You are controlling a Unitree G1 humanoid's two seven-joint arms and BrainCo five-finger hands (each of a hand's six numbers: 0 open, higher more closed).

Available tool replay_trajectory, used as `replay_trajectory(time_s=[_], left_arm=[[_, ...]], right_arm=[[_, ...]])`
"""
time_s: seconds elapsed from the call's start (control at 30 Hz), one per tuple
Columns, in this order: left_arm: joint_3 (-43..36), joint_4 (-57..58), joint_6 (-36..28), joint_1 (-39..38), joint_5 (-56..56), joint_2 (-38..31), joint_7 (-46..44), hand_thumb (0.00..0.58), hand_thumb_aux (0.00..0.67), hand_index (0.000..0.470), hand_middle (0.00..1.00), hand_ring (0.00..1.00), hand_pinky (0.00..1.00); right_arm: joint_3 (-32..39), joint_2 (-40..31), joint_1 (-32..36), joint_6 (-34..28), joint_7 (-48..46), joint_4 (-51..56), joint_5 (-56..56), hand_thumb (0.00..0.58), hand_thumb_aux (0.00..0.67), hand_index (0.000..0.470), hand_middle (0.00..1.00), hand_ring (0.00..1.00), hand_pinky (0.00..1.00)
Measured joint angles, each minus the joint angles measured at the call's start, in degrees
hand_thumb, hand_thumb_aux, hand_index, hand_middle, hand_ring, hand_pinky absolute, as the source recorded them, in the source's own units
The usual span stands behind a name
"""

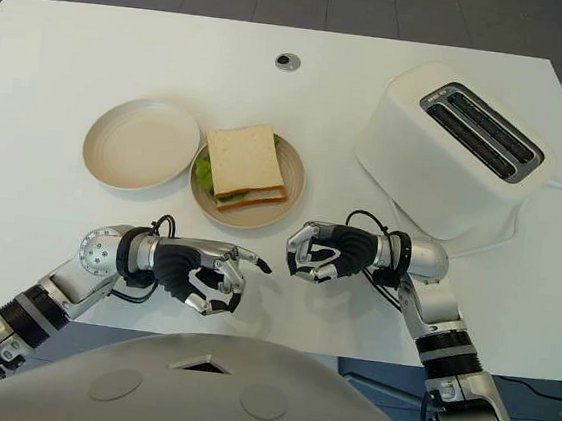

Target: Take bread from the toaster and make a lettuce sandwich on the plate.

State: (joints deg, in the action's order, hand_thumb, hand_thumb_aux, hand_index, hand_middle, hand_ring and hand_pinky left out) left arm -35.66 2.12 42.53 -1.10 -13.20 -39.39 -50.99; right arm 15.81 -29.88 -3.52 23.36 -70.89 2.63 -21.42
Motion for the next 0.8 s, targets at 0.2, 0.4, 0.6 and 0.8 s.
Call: replay_trajectory(time_s=[0.2, 0.4, 0.6, 0.8], left_arm=[[1.8, 7.1, 0.7, 3.7, 12.5, 4.8, 7.2, 0.580, 0.670, 0.470, 1.00, 1.00, 1.00], [5.9, 19.0, -0.4, 12.3, 29.0, 8.9, 28.7, 0.580, 0.670, 0.470, 1.00, 1.00, 1.00], [10.4, 33.8, -2.0, 19.3, 39.6, 17.9, 50.9, 0.580, 0.670, 0.470, 1.00, 1.00, 1.00], [18.5, 36.3, 7.8, 22.1, 24.4, 27.2, 54.5, 0.062, 0.037, 0.026, 1.00, 1.00, 1.00]], right_arm=[[4.2, 4.9, 2.1, 4.5, 6.3, 7.5, 11.6, 0.580, 0.670, 0.470, 1.00, 1.00, 1.00], [1.4, 11.3, 9.4, 8.7, 22.8, 18.8, 18.8, 0.580, 0.670, 0.470, 1.00, 1.00, 1.00], [-0.3, 17.9, 19.7, 14.0, 46.9, 35.5, 30.5, 0.580, 0.670, 0.470, 1.00, 1.00, 1.00], [-6.8, 21.1, 23.1, 18.2, 55.0, 41.9, 25.4, 0.521, 0.457, 0.321, 1.00, 1.00, 1.00]])
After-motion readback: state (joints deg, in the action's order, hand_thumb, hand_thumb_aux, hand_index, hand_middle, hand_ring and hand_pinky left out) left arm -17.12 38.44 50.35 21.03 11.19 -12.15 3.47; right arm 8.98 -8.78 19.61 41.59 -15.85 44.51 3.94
